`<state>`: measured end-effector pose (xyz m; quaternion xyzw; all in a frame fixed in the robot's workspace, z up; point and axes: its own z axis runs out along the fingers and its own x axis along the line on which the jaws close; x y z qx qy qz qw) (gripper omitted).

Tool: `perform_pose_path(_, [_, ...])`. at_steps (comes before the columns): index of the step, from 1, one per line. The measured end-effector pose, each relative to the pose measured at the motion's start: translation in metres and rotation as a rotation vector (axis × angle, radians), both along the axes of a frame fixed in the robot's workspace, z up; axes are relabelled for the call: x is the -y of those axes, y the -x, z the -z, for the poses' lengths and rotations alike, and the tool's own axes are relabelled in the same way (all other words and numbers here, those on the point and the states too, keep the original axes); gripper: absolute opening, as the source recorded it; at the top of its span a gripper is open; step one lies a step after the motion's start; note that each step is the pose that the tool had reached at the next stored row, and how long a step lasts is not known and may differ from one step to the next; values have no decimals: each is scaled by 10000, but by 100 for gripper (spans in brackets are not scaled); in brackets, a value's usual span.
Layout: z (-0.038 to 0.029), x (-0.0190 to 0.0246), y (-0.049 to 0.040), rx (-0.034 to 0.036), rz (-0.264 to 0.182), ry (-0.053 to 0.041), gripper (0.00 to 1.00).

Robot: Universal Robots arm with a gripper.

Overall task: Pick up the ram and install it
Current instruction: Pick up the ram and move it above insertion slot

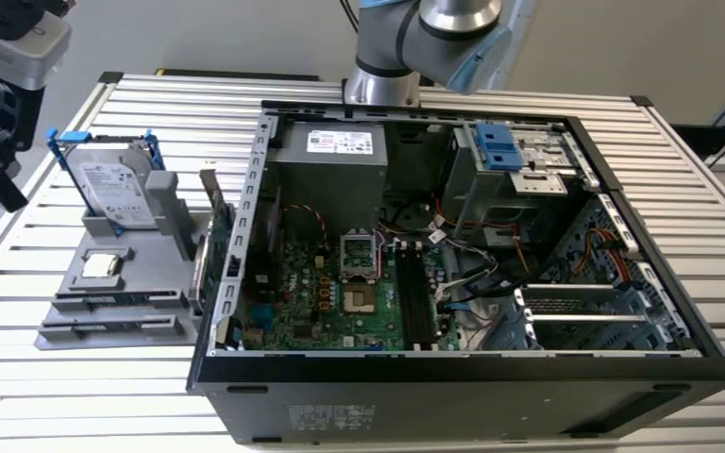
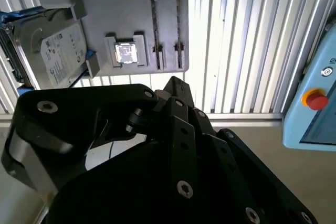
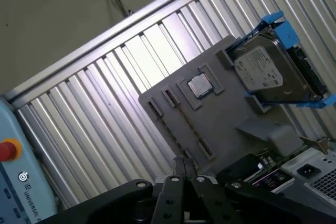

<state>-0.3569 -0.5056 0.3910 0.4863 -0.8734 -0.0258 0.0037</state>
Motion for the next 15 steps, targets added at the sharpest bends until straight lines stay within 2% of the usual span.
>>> perform_pose_path(15, [0, 0, 0, 0, -1478, -1, 0])
